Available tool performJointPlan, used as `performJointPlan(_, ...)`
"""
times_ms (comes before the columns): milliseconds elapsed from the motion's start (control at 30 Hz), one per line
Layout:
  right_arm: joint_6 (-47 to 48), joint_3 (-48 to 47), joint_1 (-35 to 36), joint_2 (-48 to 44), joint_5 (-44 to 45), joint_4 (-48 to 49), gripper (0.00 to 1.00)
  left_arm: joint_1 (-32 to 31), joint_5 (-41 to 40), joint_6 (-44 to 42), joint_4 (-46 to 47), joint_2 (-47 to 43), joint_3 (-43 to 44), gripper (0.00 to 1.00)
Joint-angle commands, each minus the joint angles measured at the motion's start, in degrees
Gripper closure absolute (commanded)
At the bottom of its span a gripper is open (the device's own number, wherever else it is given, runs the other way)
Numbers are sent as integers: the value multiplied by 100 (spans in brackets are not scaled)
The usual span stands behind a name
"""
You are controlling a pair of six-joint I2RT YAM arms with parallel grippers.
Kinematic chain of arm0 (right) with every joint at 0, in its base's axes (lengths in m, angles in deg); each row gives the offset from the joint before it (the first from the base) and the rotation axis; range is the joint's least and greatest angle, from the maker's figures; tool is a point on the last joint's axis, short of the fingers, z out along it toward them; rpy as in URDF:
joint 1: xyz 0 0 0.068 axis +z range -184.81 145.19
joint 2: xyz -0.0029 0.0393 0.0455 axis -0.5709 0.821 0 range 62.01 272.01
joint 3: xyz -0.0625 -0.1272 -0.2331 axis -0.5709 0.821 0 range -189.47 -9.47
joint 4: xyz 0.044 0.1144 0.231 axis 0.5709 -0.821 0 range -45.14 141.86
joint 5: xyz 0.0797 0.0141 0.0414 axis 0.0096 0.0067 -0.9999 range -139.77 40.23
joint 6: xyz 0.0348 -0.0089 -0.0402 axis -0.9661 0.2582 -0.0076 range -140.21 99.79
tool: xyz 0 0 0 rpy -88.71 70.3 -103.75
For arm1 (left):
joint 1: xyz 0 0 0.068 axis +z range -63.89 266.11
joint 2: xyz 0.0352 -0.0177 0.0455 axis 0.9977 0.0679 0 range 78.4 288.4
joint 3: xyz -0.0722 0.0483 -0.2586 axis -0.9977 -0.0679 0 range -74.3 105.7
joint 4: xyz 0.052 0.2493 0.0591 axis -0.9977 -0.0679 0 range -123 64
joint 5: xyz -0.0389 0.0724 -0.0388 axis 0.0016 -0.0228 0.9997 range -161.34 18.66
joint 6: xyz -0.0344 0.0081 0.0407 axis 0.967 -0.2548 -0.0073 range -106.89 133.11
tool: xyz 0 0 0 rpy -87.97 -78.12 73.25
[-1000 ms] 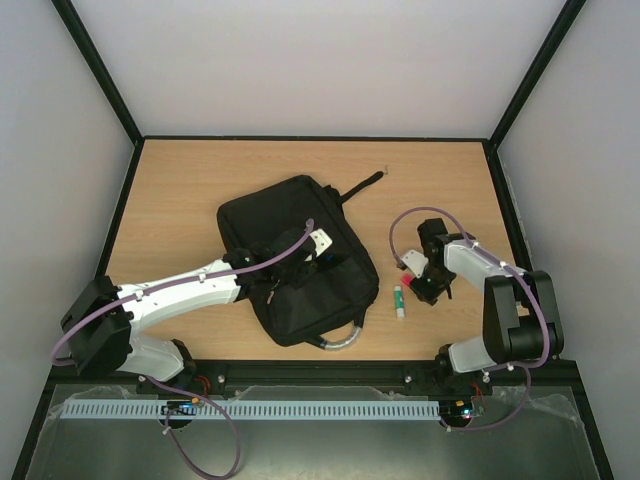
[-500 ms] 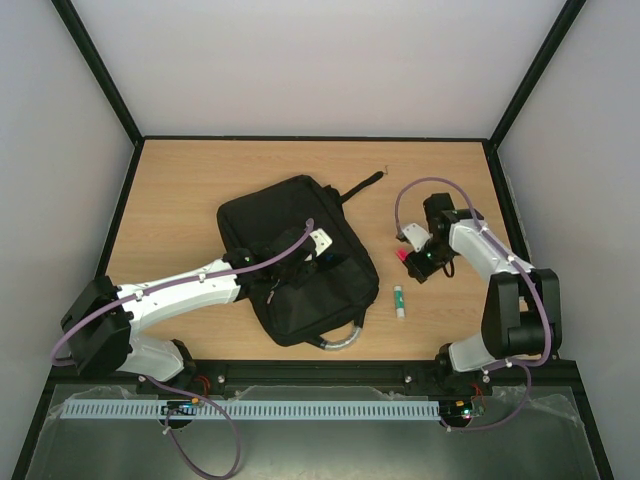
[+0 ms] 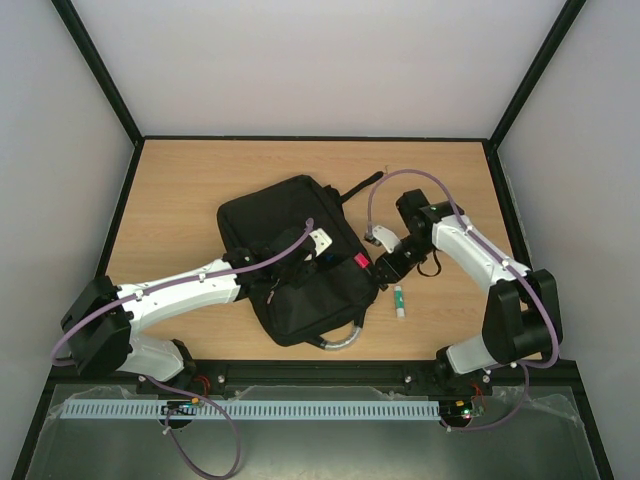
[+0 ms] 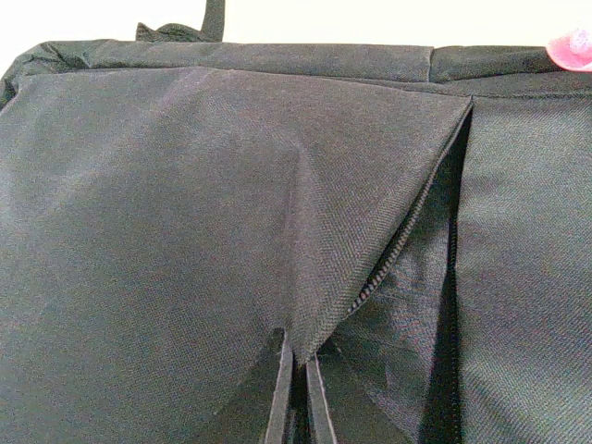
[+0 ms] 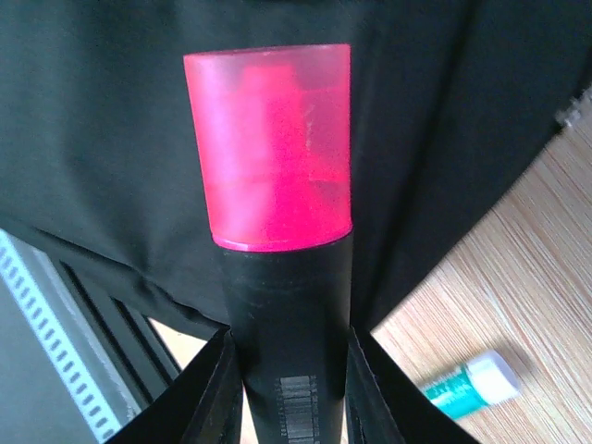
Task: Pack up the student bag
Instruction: Place the stationery in the student bag.
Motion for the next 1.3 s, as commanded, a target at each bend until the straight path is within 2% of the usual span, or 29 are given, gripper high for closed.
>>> performJointPlan(0,-123,-268,256,-28,-657,-484,82,25,11,67,41,31,219,98)
performJointPlan(600,-809,-704,1212,818,-777,46,81,34,15,74,50,19,206,98)
performJointPlan(867,-1241,-911,1300,1064,-667,387,79,35,27,75,39,28,218,98)
performJointPlan(1267,-1346,-1097,1309,1440,-892,422,74,43,-10,53,45,57,204,98)
